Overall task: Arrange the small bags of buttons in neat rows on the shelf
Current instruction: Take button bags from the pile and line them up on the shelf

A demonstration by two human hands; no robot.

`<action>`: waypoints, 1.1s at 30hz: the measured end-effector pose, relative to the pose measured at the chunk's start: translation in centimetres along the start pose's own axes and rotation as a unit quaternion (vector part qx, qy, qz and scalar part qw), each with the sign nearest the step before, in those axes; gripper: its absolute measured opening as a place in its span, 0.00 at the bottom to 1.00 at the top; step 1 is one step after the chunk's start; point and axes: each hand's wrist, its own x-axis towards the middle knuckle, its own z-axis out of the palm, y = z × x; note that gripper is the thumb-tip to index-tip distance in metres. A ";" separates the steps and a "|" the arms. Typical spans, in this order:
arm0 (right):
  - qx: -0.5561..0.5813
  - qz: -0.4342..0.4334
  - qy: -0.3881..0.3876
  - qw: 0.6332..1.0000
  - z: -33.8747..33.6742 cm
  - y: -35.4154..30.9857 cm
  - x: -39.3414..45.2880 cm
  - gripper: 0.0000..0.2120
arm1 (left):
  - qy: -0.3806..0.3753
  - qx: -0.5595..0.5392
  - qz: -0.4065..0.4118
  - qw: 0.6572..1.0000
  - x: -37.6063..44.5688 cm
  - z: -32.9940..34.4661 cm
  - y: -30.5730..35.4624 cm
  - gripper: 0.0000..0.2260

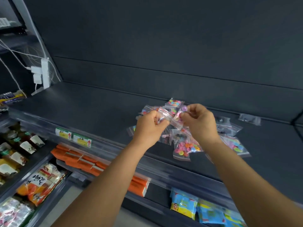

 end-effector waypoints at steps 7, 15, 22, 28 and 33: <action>0.053 0.054 0.069 0.995 -6.7 0.9 -2.3 0.11 | -0.099 -0.080 0.041 0.991 -1.5 6.3 5.4 0.05; 0.062 0.078 0.125 0.987 -18.5 2.5 -5.8 0.05 | -0.151 -0.155 0.074 0.973 -4.6 14.6 14.5 0.09; -0.047 0.100 0.138 0.984 -32.0 4.6 -10.2 0.04 | -0.226 -0.145 0.082 0.960 -9.8 23.8 23.2 0.07; -0.115 0.109 0.164 0.974 -43.0 6.5 -13.4 0.10 | -0.275 -0.195 0.077 0.938 -15.0 31.8 30.3 0.05; -0.114 0.114 0.223 0.961 -49.6 8.0 -14.3 0.07 | -0.335 -0.215 0.039 0.917 -17.3 36.3 34.9 0.09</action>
